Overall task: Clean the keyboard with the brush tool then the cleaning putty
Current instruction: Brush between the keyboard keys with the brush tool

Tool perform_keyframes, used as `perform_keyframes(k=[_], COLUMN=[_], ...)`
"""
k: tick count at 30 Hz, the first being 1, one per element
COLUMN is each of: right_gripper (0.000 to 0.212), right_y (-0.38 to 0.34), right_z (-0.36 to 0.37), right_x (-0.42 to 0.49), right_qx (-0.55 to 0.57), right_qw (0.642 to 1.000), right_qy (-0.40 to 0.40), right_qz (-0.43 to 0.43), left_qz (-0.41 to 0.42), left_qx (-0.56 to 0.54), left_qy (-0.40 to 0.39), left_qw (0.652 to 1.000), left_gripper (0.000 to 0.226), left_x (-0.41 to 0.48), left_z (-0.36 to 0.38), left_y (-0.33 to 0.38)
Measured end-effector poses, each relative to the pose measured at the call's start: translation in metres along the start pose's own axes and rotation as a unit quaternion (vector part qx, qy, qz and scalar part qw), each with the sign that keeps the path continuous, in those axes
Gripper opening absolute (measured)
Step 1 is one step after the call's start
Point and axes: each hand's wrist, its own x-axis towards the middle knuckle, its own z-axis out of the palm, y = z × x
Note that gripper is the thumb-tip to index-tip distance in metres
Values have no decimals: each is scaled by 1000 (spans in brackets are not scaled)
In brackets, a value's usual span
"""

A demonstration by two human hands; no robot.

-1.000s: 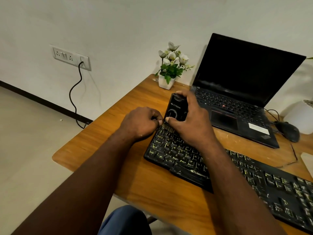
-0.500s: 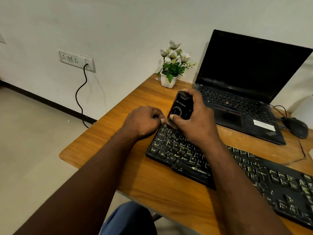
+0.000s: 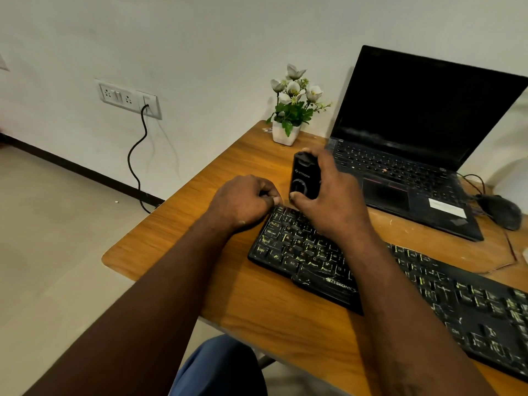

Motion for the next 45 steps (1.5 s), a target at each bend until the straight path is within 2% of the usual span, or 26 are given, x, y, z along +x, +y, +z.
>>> perform_keyframes(k=[3, 5, 9, 14, 17, 23, 32, 37, 40, 45], right_gripper=[81, 81, 85, 88, 88, 86, 87, 85, 84, 84], right_y=[5, 0, -3, 10, 9, -13, 6, -4, -9, 1], right_z=[-6, -5, -1, -24, -25, 0, -32, -16, -4, -15], right_x=[-2, -6, -8, -7, -6, -1, -8, -7, -6, -7], right_qx=[74, 97, 76, 45, 37, 20, 20, 23, 32, 57], right_qw=[997, 995, 994, 996, 996, 993, 994, 992, 993, 994], right_qy=[-7, -34, -60, -74, -78, -82, -102, -105, -81, -74], right_qz=[13, -18, -48, -26, -18, -82, -33, -66, -81, -58], left_qz=[-1, -3, -9, -21, -26, -37, -27, -13, -20, -21], left_qx=[-13, -21, -35, -63, -67, -50, -62, -43, -43, -57], left_qy=[-2, 0, -2, -7, -10, -9, -6, -18, -21, -17], left_qw=[1000, 1000, 999, 998, 997, 998, 998, 999, 999, 998], left_gripper=[18, 27, 29, 11, 12, 24, 17, 20, 23, 17], left_x=[1, 1, 2, 3, 2, 0, 2, 1, 1, 0], left_z=[0, -1, -2, -1, -2, -6, -3, -6, -8, -6], left_y=[0, -1, -3, -3, -2, 1, -3, 0, 1, -1])
